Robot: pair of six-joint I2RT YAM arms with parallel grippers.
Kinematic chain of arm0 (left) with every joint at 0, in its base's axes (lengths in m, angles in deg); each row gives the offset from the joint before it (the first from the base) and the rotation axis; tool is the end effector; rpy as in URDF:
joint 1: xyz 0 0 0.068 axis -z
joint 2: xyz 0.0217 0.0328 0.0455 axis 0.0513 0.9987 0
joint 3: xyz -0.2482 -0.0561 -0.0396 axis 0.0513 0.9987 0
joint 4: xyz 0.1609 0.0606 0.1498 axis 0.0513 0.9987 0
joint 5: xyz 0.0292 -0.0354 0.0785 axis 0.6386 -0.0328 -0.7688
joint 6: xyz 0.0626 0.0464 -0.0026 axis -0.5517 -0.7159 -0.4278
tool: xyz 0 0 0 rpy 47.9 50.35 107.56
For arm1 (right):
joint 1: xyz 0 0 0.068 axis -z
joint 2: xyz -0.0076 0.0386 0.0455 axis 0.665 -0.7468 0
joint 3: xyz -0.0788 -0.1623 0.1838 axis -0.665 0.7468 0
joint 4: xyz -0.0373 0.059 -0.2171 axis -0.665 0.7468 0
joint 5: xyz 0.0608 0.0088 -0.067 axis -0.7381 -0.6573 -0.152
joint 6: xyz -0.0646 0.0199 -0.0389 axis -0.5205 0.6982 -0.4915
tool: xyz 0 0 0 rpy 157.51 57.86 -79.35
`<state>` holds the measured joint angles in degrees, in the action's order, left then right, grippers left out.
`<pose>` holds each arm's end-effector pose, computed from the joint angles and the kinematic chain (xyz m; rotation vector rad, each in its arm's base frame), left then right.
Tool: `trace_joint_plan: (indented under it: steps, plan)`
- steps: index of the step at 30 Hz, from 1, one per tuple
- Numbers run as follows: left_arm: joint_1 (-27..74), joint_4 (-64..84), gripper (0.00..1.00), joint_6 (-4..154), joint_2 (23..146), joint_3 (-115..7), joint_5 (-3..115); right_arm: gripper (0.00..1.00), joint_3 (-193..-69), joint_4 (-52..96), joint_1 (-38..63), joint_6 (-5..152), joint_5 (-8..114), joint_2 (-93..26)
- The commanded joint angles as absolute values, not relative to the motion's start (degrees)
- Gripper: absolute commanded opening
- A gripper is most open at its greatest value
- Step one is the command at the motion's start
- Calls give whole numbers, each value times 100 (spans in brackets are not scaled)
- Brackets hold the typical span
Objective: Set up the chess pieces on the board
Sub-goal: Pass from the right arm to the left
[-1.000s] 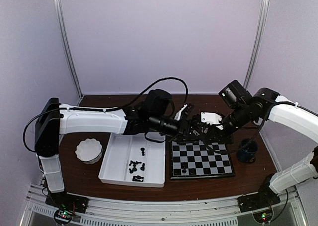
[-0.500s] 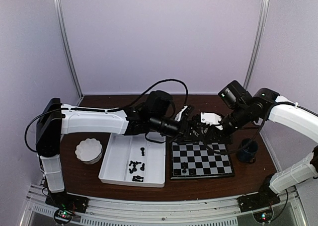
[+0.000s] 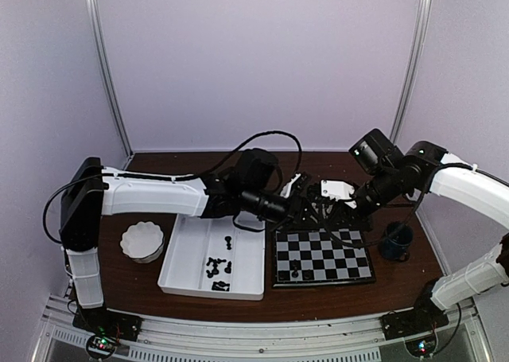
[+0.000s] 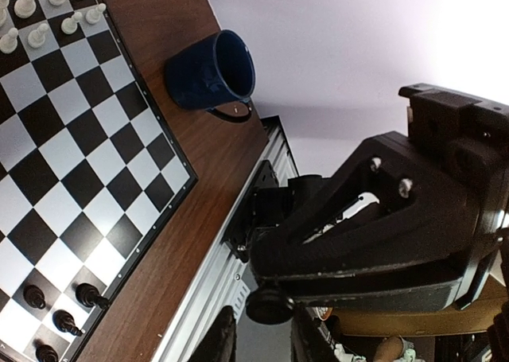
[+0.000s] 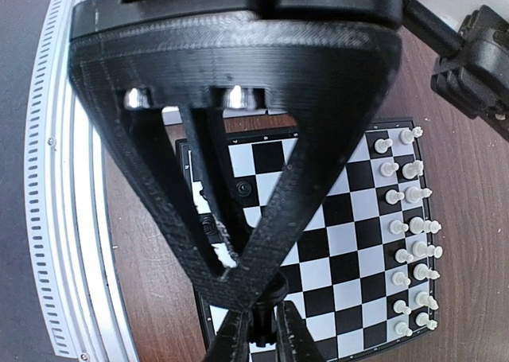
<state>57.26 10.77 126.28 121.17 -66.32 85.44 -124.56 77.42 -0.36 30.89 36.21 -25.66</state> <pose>0.1837 -0.4023 0.2457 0.4742 2.5335 -1.7956 0.1525 0.1741 0.2796 -1.7319 1.9184 0.5863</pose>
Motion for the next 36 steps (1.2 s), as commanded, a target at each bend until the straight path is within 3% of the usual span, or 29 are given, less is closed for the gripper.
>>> trace_joint_plan:
  steps: [1, 14, 21, 24, 26, 30, 36]
  plan:
    - [5720, 785, 24, 12623, 12228, -6729, 8650, 11, -12651, 7678, -68, 3181, 3578, -2500]
    - [5726, 542, 21, 12577, 12261, -6682, 8692, 11, -12696, 7751, -64, 3185, 3418, -2551]
    - [5726, 442, 12, 12440, 12250, -6615, 8696, 11, -12714, 7756, -67, 3202, 3394, -2587]
    - [5690, 323, 11, 12356, 12164, -6488, 8646, 16, -12762, 7806, -29, 3345, 3396, -2548]
    - [5645, 135, 11, 12324, 12049, -6264, 8585, 19, -12889, 7902, 362, 3486, 2927, -2434]
    - [5582, -301, 10, 12282, 11860, -5943, 8565, 39, -13051, 8169, 1529, 3612, 1284, -2306]
    - [5585, -860, 10, 12236, 11783, -5785, 8476, 42, -12744, 8302, 2030, 4089, -184, -2673]
